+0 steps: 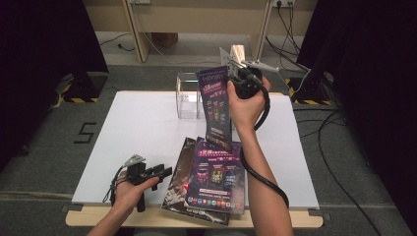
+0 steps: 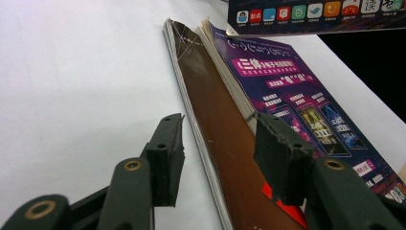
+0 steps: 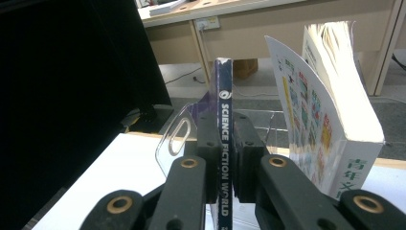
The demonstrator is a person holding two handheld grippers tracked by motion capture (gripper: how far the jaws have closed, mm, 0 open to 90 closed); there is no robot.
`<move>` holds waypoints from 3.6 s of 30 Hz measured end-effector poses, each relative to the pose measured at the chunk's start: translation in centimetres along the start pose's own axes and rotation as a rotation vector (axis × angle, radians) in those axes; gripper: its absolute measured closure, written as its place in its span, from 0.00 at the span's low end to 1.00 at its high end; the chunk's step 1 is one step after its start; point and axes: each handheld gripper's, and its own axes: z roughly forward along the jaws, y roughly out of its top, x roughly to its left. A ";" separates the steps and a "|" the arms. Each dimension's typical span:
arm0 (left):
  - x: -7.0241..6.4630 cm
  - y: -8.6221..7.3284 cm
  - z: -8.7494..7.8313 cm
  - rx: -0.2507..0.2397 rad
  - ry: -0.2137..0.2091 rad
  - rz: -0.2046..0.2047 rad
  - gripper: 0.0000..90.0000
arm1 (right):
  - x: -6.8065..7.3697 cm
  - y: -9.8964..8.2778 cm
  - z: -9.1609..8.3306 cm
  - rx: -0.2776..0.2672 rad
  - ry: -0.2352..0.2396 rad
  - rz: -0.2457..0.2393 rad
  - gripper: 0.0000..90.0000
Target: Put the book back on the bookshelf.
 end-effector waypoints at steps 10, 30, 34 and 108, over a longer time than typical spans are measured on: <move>0.0 0.0 0.0 -0.002 0.001 0.001 0.58 | 0.1 0.1 0.3 -0.006 0.003 0.010 0.94; 0.1 0.2 -0.2 -0.009 0.000 -0.001 0.58 | 0.5 0.8 1.3 -0.024 0.006 0.015 0.94; 0.1 0.2 -0.2 -0.009 -0.001 -0.002 0.58 | 0.7 1.1 1.4 -0.032 0.010 0.014 0.94; 0.4 0.1 -0.2 -0.004 0.002 -0.010 0.59 | 1.5 3.0 7.6 -0.098 -0.035 0.007 0.94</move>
